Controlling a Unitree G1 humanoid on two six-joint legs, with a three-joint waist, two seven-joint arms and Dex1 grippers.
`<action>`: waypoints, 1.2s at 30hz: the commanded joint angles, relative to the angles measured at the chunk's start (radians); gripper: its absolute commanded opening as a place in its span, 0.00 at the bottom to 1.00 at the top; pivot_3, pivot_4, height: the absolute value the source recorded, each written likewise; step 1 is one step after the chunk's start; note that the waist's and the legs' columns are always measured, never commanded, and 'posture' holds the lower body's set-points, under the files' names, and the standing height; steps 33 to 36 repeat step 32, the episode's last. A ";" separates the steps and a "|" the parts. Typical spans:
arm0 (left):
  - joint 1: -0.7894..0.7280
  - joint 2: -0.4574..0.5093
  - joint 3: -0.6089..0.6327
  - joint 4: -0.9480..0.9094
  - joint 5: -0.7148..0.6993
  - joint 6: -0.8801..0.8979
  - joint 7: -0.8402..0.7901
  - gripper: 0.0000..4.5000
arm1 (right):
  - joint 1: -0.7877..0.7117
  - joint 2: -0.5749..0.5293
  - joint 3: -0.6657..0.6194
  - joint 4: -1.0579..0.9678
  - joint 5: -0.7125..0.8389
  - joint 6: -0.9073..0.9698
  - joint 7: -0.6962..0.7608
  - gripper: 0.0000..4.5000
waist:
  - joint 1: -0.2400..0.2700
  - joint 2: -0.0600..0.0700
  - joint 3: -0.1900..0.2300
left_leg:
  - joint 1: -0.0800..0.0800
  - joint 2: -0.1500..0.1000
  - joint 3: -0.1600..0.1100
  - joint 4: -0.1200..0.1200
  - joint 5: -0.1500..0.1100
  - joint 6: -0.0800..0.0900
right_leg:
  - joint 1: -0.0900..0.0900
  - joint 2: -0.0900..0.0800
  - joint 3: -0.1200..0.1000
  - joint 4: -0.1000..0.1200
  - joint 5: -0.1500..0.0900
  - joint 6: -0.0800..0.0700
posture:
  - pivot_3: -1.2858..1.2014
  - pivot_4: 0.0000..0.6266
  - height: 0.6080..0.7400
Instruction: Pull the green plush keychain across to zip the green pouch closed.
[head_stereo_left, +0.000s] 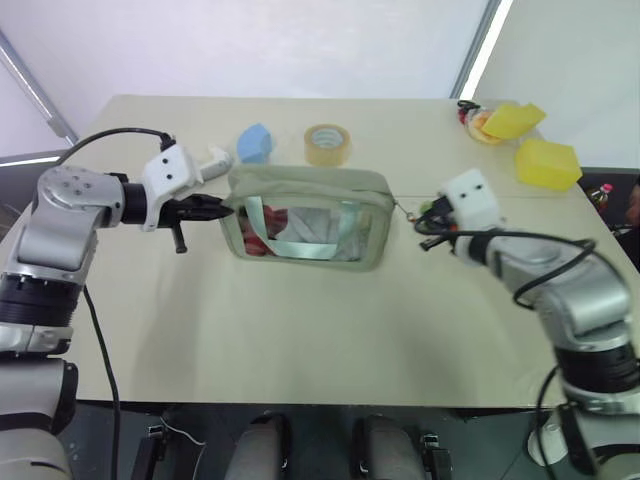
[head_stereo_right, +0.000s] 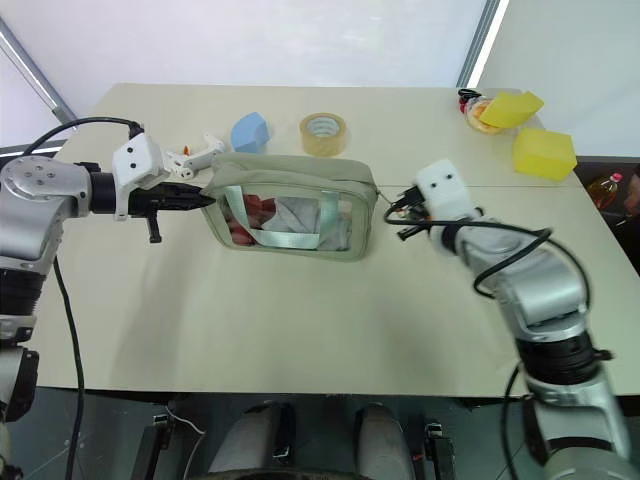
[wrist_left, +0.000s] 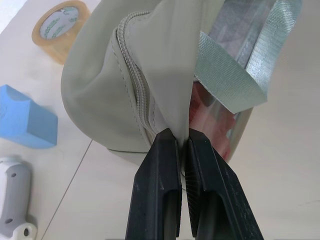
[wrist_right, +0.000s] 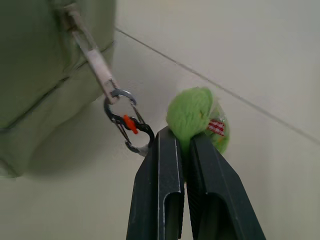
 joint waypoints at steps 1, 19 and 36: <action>0.022 0.024 -0.001 -0.002 0.035 0.018 -0.002 0.00 | 0.022 0.060 0.049 0.036 -0.046 -0.058 -0.012 0.01 | 0.002 0.000 0.000 | 0.000 0.000 0.000 0.000 0.000 0.000 | 0.000 0.000 0.000 0.000 0.000 0.000 | 0.52 0.24 1.00; -0.041 0.020 0.076 0.009 -0.070 0.139 -0.009 0.47 | -0.150 -0.190 -0.099 0.029 0.103 -0.018 0.434 0.57 | 0.007 0.000 0.001 | -0.002 0.000 0.000 0.001 0.000 0.000 | 0.000 0.000 0.000 -0.001 0.000 0.000 | 0.52 0.24 1.00; -0.047 0.055 0.197 -0.060 -0.208 0.357 -0.009 1.00 | -0.367 -0.261 -0.226 -0.037 0.404 0.217 0.529 1.00 | 0.004 0.000 0.002 | -0.002 0.001 0.000 0.001 -0.001 0.001 | 0.000 0.000 0.000 -0.001 0.000 0.000 | 0.52 0.24 1.00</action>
